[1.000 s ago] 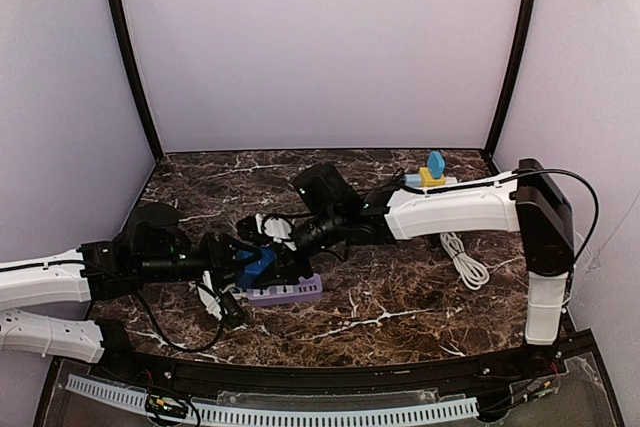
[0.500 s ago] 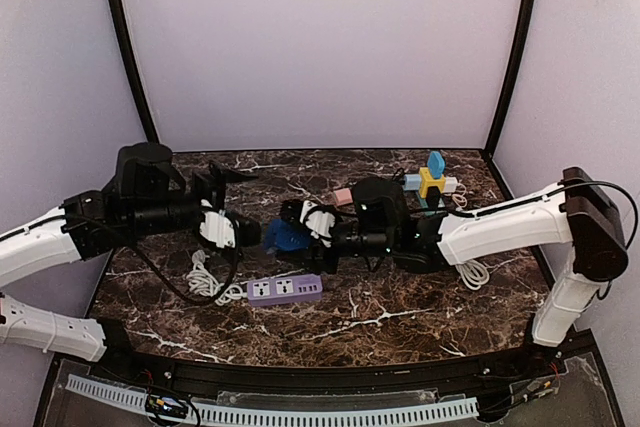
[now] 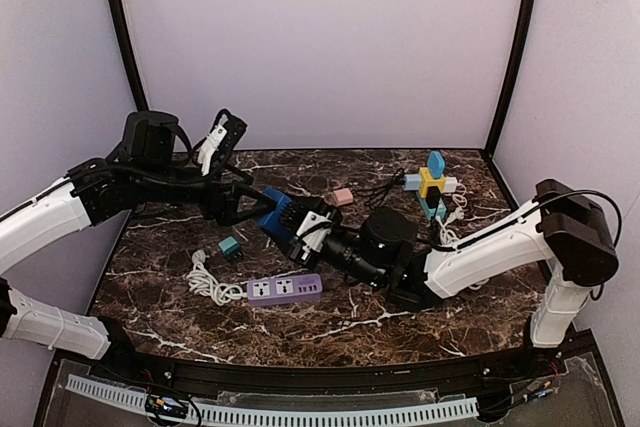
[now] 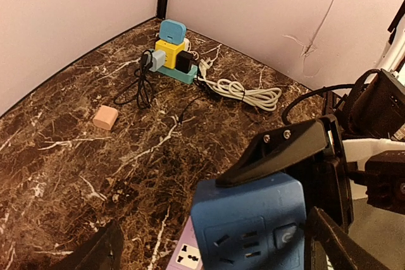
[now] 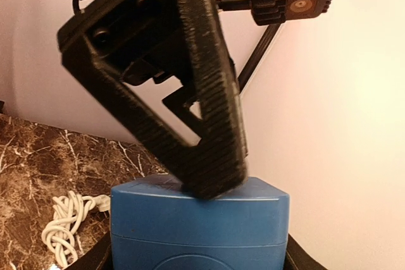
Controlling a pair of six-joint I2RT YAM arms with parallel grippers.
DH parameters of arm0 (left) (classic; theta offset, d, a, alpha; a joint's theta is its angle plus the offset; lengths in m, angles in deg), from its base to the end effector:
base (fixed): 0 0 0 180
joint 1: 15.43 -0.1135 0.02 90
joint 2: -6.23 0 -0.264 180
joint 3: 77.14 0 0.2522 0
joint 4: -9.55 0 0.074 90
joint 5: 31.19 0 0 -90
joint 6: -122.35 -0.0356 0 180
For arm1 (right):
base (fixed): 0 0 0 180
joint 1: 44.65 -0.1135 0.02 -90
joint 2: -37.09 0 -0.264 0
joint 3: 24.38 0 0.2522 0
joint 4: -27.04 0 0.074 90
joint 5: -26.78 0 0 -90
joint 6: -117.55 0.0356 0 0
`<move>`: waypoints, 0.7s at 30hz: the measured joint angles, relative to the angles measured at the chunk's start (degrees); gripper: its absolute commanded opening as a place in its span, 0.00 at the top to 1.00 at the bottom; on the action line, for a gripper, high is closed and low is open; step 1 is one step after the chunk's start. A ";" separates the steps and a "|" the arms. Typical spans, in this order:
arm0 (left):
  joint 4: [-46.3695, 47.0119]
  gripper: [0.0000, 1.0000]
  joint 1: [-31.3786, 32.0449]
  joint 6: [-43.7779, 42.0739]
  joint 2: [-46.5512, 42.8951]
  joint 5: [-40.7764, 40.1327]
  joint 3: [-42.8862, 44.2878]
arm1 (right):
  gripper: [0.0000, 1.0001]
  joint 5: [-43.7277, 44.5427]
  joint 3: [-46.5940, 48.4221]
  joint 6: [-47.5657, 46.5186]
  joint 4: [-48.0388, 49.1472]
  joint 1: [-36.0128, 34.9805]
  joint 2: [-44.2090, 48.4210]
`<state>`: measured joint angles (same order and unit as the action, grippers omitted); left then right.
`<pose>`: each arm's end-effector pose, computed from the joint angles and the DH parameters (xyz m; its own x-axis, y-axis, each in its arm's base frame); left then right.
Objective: Insert the plug
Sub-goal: Pick up the plug from the center of the board.
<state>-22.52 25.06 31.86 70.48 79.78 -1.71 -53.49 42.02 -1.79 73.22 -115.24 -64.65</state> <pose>0.1841 -0.1739 0.3619 -0.2638 0.2357 -0.9353 0.8629 0.4910 -0.1196 0.1341 0.3626 0.2466 0.4829 -0.0826 -0.8717 -0.7316 0.5089 -0.4535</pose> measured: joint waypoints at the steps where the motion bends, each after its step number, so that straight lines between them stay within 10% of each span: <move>1: -0.13 0.14 0.00 1.77 0.35 0.76 0.00 | 1.00 0.44 0.17 -0.26 0.09 0.00 -0.13; 9: -0.66 0.26 0.00 8.22 0.94 4.98 -0.22 | 1.00 3.82 5.14 -1.88 0.07 0.02 -1.03; 20: -0.68 0.98 0.17 8.04 1.11 3.10 -1.42 | 1.00 3.58 6.10 -1.70 -1.22 0.00 -2.51; 21: -0.68 0.99 0.17 8.00 1.11 3.02 -1.49 | 0.80 3.52 6.14 -1.68 -1.31 0.04 -2.54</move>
<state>-23.20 25.24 39.86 71.59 82.80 -3.19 -49.97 48.16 -3.48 71.91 -115.19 -67.18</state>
